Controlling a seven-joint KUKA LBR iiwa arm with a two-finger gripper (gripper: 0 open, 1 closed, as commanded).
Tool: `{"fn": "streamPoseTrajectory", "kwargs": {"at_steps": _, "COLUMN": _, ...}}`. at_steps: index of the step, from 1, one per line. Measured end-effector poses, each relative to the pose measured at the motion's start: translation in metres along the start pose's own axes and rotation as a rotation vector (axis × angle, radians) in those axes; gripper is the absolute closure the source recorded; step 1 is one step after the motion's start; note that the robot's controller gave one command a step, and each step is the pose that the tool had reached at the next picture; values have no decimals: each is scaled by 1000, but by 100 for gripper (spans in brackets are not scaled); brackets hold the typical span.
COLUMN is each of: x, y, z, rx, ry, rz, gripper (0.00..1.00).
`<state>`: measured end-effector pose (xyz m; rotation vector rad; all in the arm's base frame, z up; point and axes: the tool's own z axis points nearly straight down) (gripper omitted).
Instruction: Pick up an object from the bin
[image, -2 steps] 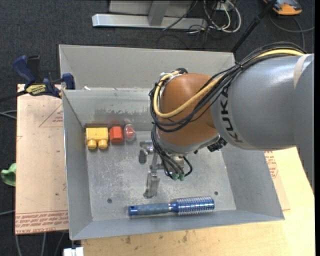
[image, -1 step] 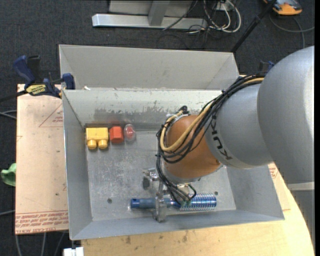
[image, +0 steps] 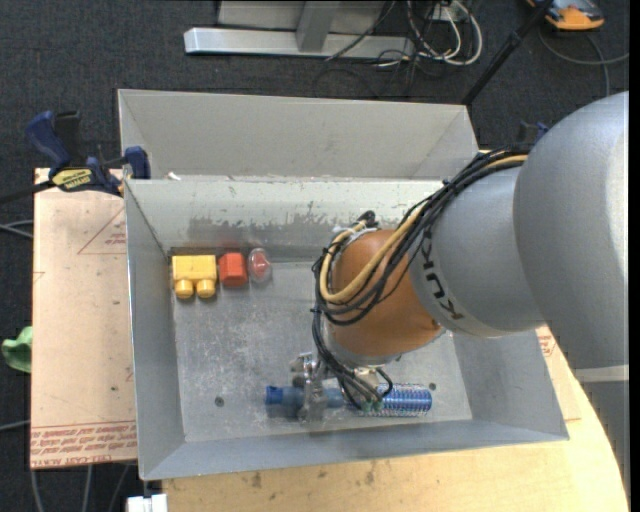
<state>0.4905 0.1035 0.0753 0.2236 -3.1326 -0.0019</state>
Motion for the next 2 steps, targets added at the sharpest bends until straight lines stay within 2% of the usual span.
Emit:
{"fn": "streamPoseTrajectory", "kwargs": {"at_steps": 1, "x": 8, "y": 20, "z": -113, "rx": 0, "ry": -9, "rz": -76, "gripper": 100}}
{"fn": "streamPoseTrajectory", "kwargs": {"at_steps": 2, "x": 0, "y": 13, "z": -162, "rx": 0, "ry": -8, "rz": -78, "gripper": 100}}
